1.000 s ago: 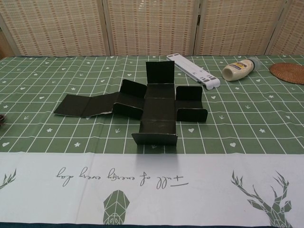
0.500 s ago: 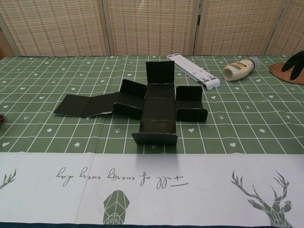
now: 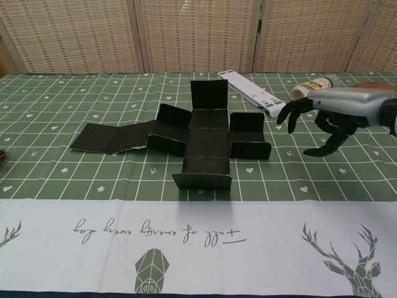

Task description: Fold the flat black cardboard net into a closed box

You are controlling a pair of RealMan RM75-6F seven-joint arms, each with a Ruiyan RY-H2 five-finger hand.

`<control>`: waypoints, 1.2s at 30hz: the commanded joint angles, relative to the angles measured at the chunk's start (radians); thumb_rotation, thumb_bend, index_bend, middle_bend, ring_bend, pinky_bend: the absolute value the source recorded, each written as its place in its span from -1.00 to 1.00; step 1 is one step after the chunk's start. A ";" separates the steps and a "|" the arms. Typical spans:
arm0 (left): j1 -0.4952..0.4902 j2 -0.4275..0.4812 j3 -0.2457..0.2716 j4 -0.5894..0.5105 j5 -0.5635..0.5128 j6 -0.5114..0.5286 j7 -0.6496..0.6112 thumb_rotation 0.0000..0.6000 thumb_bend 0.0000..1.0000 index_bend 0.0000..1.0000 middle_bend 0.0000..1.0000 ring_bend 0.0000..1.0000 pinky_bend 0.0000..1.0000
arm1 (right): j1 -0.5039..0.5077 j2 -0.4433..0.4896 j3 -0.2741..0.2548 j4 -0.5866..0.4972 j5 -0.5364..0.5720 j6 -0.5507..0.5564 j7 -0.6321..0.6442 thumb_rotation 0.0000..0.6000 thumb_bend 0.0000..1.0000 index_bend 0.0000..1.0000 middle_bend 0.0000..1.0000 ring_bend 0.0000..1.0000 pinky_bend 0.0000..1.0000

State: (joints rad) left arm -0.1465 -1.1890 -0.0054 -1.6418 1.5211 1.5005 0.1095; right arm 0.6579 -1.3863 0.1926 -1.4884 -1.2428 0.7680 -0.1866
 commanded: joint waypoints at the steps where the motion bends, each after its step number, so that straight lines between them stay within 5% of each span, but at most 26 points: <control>1: 0.002 0.000 0.000 0.002 -0.001 -0.002 -0.002 1.00 -0.37 -0.59 -0.72 -0.56 -0.29 | 0.041 -0.051 0.015 0.056 0.043 -0.038 -0.010 1.00 -0.38 -0.60 -0.37 0.66 0.93; 12: 0.005 -0.001 -0.003 0.004 0.003 -0.013 -0.002 1.00 -0.38 -0.59 -0.72 -0.56 -0.29 | 0.141 -0.174 0.014 0.193 0.116 -0.156 0.047 1.00 -0.19 -0.60 -0.35 0.66 0.93; 27: 0.014 -0.010 -0.006 0.020 0.002 -0.019 -0.013 1.00 -0.38 -0.59 -0.72 -0.56 -0.29 | 0.101 -0.010 -0.063 -0.137 0.057 -0.231 0.211 1.00 -0.13 -0.74 -0.31 0.66 0.94; 36: 0.016 -0.013 -0.008 0.027 0.009 -0.019 -0.023 1.00 -0.38 -0.59 -0.72 -0.56 -0.29 | 0.084 0.043 -0.064 -0.206 -0.123 -0.070 0.147 1.00 -0.13 -0.79 -0.33 0.66 0.94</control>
State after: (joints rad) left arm -0.1308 -1.2013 -0.0130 -1.6142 1.5300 1.4815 0.0866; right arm 0.7480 -1.3543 0.1246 -1.6918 -1.3168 0.6411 -0.0067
